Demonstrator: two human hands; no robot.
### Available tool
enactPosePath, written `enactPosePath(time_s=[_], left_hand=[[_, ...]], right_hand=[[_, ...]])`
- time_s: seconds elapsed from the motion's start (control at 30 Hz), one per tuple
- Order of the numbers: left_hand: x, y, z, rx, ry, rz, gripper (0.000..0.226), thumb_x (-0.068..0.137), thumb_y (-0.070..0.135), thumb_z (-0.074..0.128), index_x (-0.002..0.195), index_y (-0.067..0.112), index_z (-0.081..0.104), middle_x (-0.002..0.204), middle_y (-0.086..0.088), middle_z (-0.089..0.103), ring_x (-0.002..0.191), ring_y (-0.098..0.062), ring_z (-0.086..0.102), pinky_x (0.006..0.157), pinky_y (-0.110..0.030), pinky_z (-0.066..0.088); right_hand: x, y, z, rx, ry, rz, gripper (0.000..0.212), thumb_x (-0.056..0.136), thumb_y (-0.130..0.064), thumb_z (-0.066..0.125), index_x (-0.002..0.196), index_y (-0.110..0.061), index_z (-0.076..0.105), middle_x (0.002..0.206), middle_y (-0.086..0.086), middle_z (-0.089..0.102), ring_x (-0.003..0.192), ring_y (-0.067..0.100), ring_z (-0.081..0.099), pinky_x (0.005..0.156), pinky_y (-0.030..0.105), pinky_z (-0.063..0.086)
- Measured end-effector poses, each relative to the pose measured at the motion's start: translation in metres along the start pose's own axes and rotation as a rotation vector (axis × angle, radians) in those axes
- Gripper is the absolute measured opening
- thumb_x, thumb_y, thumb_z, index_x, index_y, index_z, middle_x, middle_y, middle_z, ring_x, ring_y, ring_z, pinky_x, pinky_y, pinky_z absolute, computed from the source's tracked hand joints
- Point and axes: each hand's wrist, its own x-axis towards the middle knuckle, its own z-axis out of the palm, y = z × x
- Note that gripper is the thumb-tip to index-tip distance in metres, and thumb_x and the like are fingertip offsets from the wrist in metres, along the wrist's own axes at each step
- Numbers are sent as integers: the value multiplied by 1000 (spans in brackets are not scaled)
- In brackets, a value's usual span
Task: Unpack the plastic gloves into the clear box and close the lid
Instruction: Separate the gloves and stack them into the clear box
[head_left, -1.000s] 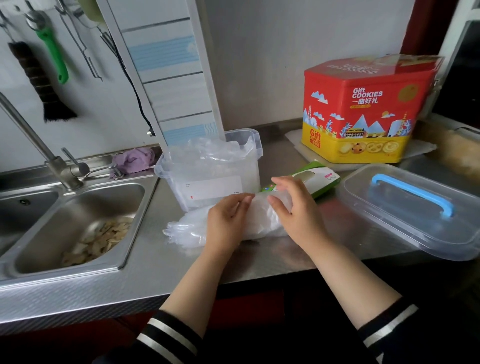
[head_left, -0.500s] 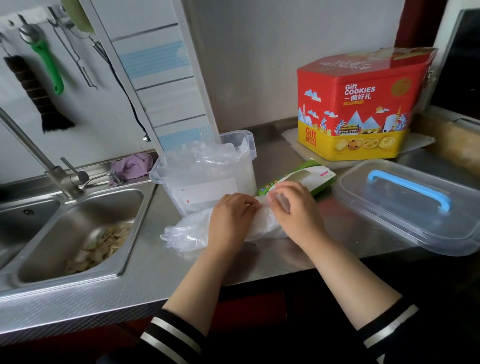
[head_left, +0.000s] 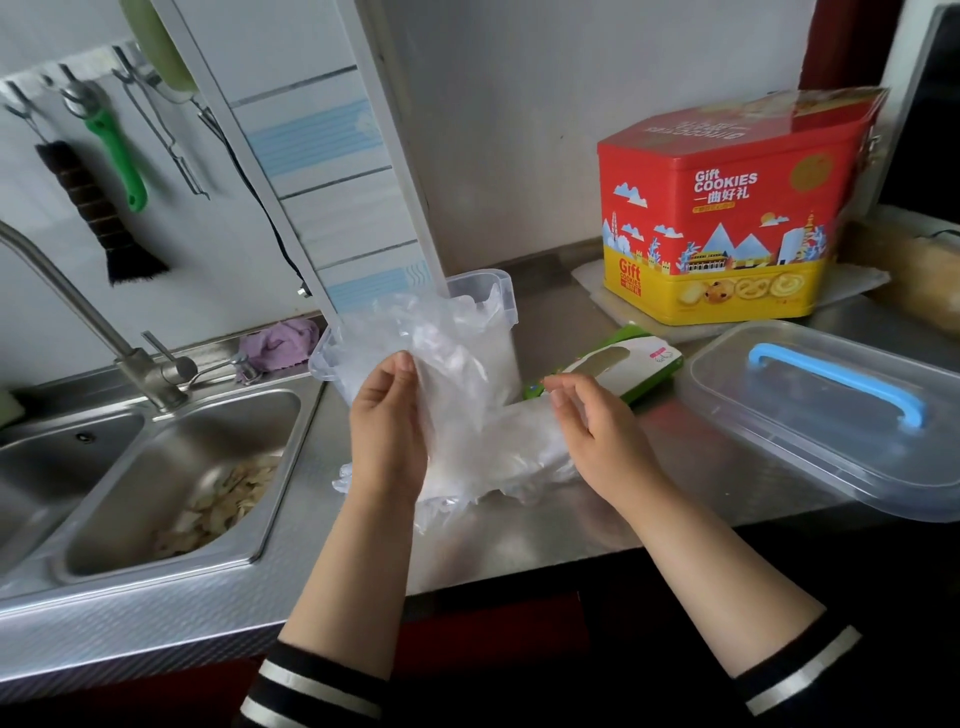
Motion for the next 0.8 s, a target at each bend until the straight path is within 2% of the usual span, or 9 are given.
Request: enactPosePath(time_s=[0.07,0.13,0.23,0.37,0.43,0.5,0.57,0.67,0.8], left_hand=[[17,12,-13,-103,-11,-33,15,94,24,61,95,9,64,93,-5,65,93,-18,63,93,-30,48],[29,27,-21,-168,-38,-50,45,86,36,68,121,8,59,125,-15,57,122,-33,52,109,-47,38],[44,62,-20,-265,-7,14,48,92,40,55,130,10,56,129,-12,60,120,-28,57,103,-44,45],[84,88,-25,-296,39,124,78,74,40,81,135,1,51,145,-22,44,135,-34,43,114,-52,29],[89,109,-7,-258,14,203,56,83,30,75,126,-2,59,133,-21,56,129,-34,49,111,-49,36],[75,124,22,-179,37,285,18,94,16,61,101,1,68,102,-13,69,103,-27,64,94,-39,49],[75,122,34,-113,16,290,16,96,13,58,85,8,68,85,-7,66,86,-19,61,87,-32,49],[73,110,37,-165,-67,208,25,93,22,61,108,2,66,108,-14,60,103,-23,54,102,-38,42],[55,81,39,-186,-129,66,23,101,21,46,109,8,64,101,-4,71,98,-18,67,95,-36,52]], right_hand=[[0,1,-1,-33,-5,1,30,99,-29,46,118,-13,63,115,-3,67,109,11,59,90,19,43],[0,0,-2,-41,-2,3,29,99,-29,46,117,-13,63,114,-3,68,109,12,60,92,23,45],[0,0,1,-24,2,10,29,99,-29,47,117,-12,63,114,-2,68,110,14,61,95,31,47],[1,1,5,-49,19,-35,32,98,-31,47,115,-12,65,113,1,69,108,18,63,94,40,49],[2,2,6,-65,25,-51,38,95,-36,45,115,-12,65,112,2,69,108,19,63,94,41,49],[2,5,7,-59,28,-55,40,94,-39,44,114,-12,66,111,2,69,107,20,63,93,44,49],[3,5,6,-59,72,-82,40,94,-41,43,110,-12,67,107,1,69,103,21,63,91,43,50],[4,-2,1,-95,247,-267,30,95,-30,47,99,-10,69,95,-3,68,91,17,63,82,38,49],[13,-53,-5,182,287,-276,26,93,-35,53,101,-13,67,97,-10,69,92,6,64,82,28,51]])
